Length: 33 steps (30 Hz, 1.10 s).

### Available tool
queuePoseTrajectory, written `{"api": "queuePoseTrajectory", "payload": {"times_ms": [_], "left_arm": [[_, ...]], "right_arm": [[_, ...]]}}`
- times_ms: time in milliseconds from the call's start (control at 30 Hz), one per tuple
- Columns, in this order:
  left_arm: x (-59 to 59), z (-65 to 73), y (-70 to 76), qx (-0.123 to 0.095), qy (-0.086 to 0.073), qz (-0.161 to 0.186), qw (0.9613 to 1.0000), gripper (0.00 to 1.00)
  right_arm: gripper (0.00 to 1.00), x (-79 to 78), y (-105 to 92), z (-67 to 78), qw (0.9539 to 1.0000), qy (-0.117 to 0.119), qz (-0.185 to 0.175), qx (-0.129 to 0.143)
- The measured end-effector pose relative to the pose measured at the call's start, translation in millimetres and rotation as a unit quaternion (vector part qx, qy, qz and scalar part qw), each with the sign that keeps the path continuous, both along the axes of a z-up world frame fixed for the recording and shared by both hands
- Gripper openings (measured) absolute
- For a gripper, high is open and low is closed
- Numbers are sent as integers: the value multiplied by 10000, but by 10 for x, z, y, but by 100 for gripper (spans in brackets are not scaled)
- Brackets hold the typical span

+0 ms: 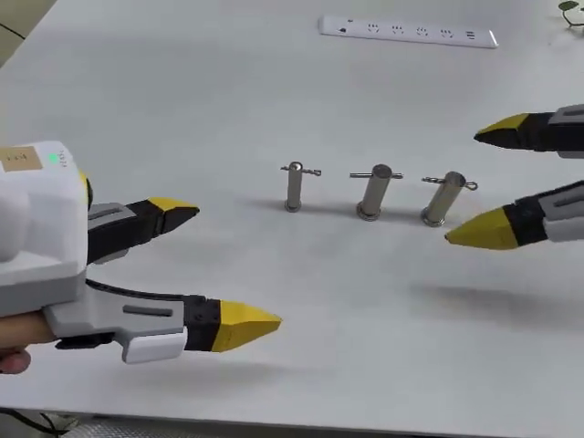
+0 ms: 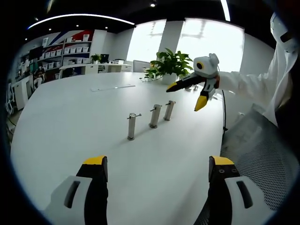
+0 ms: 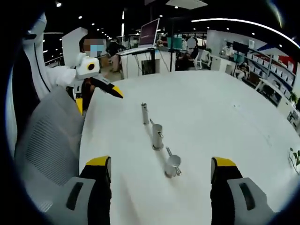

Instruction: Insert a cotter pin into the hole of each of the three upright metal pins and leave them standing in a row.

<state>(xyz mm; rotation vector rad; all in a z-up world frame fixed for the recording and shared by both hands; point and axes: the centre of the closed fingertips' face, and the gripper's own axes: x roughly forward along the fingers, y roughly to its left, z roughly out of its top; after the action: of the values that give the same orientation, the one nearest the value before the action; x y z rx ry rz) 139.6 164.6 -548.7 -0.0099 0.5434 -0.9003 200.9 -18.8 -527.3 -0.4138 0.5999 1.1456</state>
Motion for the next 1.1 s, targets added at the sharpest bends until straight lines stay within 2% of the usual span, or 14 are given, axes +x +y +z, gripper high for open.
{"api": "queuePoseTrajectory", "payload": {"times_ms": [133, 167, 267, 467, 500, 533, 633, 733, 867, 967, 1100], "left_arm": [[-14, 44, 45, -11, 10, 101, 9999, 90], [-23, 53, 54, -15, 21, 111, 9999, 90], [-61, 53, 75, 13, 64, 129, 9999, 91], [-143, 11, 82, 69, 201, 80, 9997, 94], [-146, 18, 78, 47, 204, 96, 9997, 94], [-139, 30, 79, 8, 212, 153, 9997, 94], [-115, 78, 81, -91, 196, 310, 9993, 97], [-138, 101, 64, -101, 197, 316, 9993, 99], [-180, 127, 42, -200, 236, 451, 9985, 99], [-227, 143, 18, -330, 318, 563, 9974, 99], [-268, 96, 33, -297, 419, 677, 9964, 99]], "right_arm": [[91, -207, -147, -1, 9992, 124, -383, 29], [93, -120, -256, -25, 9987, 173, -482, 46], [97, -215, -362, -42, 9945, 313, -978, 178], [98, -344, -545, -87, 9901, 444, -1325, 161], [98, -344, -576, -89, 9887, 441, -1424, 172], [98, -320, -626, -80, 9845, 408, -1687, 248], [98, -336, -658, -78, 9767, 475, -2037, 474], [98, -396, -631, -116, 9753, 570, -2063, 547], [98, -462, -539, -171, 9767, 674, -1976, 499], [98, -462, -487, -157, 9760, 690, -1979, 595], [98, -472, -443, -166, 9752, 728, -1983, 667]]}}
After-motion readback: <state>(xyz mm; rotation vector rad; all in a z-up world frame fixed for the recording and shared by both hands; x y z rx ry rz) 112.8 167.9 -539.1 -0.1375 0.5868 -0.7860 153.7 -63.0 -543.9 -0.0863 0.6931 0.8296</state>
